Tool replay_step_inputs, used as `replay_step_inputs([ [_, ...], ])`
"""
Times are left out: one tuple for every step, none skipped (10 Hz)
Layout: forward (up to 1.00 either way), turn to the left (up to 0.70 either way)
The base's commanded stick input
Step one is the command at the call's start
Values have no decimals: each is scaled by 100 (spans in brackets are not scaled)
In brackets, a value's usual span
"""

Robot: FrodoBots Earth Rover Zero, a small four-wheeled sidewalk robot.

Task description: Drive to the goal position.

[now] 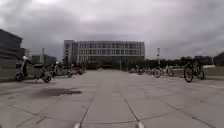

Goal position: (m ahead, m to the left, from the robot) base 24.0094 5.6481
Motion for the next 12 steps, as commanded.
replay_step_inputs([
  [45,0],
  [45,0],
  [45,0],
  [45,0],
  [45,0],
  [45,0],
  [45,0],
  [45,0],
  [45,0],
  [45,0],
  [45,0],
  [45,0],
])
